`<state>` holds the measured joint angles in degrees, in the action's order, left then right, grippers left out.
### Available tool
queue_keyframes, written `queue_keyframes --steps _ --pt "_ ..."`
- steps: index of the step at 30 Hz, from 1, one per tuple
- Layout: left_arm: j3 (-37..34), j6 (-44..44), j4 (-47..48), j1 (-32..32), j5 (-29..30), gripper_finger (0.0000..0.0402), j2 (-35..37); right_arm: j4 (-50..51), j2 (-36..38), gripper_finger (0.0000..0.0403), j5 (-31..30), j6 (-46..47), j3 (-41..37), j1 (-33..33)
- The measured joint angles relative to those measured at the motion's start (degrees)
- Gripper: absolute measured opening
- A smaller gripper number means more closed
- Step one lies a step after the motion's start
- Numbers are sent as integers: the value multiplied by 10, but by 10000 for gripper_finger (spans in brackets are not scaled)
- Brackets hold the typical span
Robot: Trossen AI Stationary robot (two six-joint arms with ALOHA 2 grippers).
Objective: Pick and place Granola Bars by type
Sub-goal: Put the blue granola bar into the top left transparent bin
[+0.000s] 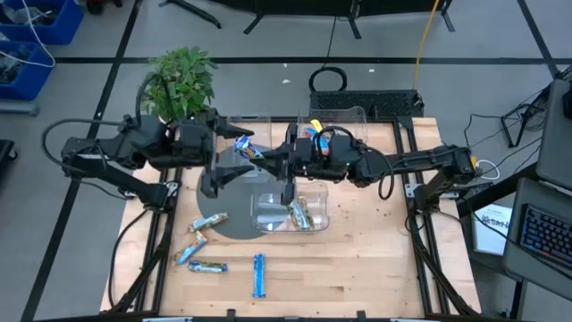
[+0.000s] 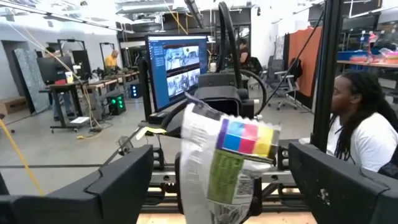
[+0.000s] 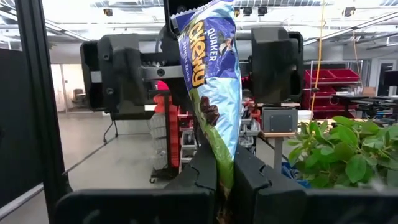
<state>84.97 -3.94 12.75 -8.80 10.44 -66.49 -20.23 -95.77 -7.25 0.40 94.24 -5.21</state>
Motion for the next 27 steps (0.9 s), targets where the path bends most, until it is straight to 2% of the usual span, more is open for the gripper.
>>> queue_keyframes --steps 3,20,23,27 --pt "1 -3 0 0 0 334 -5 3 0 6 0 0 0 0" --pt "1 15 4 3 -2 89 -9 4 0 7 0 -20 0 0" --pt "1 13 7 3 2 45 -9 6 0 26 -1 -31 0 0" --pt "0 -1 11 3 10 38 -9 39 6 75 1 -53 0 0"
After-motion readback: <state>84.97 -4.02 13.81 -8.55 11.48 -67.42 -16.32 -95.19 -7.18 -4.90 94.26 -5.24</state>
